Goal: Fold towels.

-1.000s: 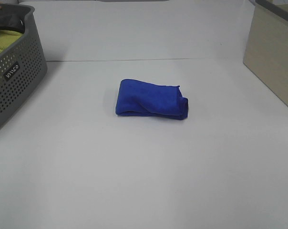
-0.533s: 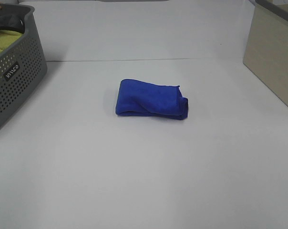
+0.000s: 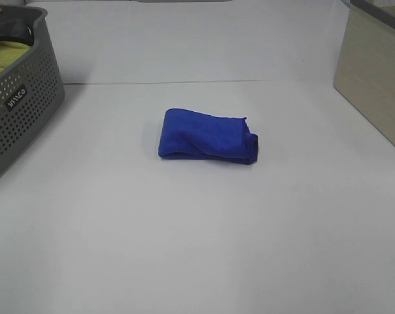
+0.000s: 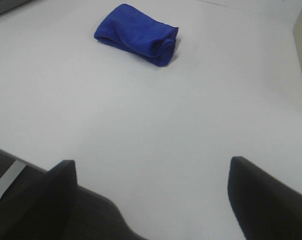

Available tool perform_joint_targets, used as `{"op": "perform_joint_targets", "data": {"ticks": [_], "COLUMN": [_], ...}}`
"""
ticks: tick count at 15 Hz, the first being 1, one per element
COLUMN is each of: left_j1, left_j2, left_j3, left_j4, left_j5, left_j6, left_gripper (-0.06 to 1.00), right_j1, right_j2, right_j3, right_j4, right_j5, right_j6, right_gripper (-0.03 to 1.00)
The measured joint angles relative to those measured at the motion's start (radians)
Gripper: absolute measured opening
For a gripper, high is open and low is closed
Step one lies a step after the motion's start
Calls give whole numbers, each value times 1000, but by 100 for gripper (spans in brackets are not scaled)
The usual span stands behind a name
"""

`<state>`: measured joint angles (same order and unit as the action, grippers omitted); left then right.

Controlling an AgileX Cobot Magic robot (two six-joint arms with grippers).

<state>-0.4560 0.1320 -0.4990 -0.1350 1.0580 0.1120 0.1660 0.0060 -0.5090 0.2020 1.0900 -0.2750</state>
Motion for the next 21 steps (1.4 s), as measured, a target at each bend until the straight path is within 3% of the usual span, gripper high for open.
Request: {"op": "perform_joint_targets", "data": {"ticks": [3,6,16,21], "left_j1": [204,365,380,380], "left_j2": [-12,-99,-136,-136], "left_j3": [0,0,0,0], "left_j4": [0,2,3,3], "left_j5": [-1,-2,-2,-2], "left_j6": [-1,-1,-1,-1], "left_gripper": [59,59,59,59], "right_j1": [-124,-145,-152,-198], "right_j2": [-6,-12,-12,-12], "right_j3": [0,0,0,0], "right_j4": [3,9,17,32], "right_j5": [-2,-3,-3,-3], "right_j6": [0,0,0,0], "right_gripper": [78,78,78,78]}}
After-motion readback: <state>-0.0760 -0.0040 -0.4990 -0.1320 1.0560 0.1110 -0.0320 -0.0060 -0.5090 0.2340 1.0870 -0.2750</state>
